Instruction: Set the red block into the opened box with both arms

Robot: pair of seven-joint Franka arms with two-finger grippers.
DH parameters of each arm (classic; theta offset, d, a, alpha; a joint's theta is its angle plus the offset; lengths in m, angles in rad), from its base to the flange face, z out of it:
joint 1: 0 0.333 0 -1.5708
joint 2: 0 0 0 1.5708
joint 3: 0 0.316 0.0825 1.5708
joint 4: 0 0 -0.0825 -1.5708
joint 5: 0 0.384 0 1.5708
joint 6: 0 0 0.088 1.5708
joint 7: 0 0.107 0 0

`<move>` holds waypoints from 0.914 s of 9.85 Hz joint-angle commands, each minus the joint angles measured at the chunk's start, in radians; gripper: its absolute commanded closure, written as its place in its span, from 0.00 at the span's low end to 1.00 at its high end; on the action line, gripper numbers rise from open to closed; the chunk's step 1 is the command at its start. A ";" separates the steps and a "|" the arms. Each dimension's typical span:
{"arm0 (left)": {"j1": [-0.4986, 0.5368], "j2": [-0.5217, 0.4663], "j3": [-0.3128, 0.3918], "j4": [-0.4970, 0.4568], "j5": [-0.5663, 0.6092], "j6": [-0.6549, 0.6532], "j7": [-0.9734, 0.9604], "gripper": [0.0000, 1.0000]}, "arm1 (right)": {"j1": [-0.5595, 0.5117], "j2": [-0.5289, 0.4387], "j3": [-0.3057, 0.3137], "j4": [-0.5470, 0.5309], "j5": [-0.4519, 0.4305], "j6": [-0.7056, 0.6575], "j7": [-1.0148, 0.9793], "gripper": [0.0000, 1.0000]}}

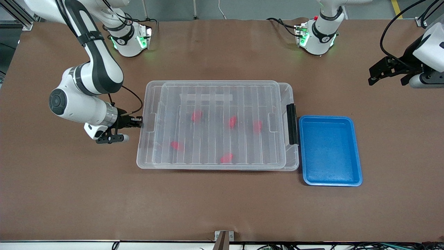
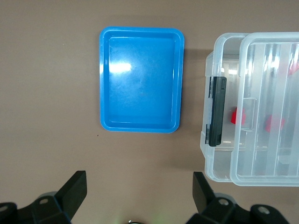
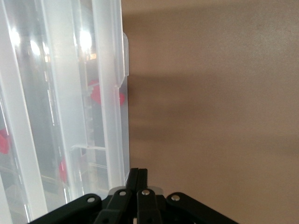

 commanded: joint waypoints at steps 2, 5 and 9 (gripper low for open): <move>-0.002 -0.002 0.000 -0.027 -0.001 -0.001 -0.004 0.00 | 0.000 0.019 -0.001 0.021 -0.001 -0.003 0.003 1.00; 0.000 -0.002 0.000 -0.027 -0.001 0.001 -0.004 0.00 | -0.103 -0.021 -0.009 0.149 -0.179 -0.259 0.005 0.42; 0.007 0.001 0.002 -0.015 0.005 -0.001 0.010 0.00 | -0.227 -0.186 -0.016 0.300 -0.290 -0.455 0.026 0.00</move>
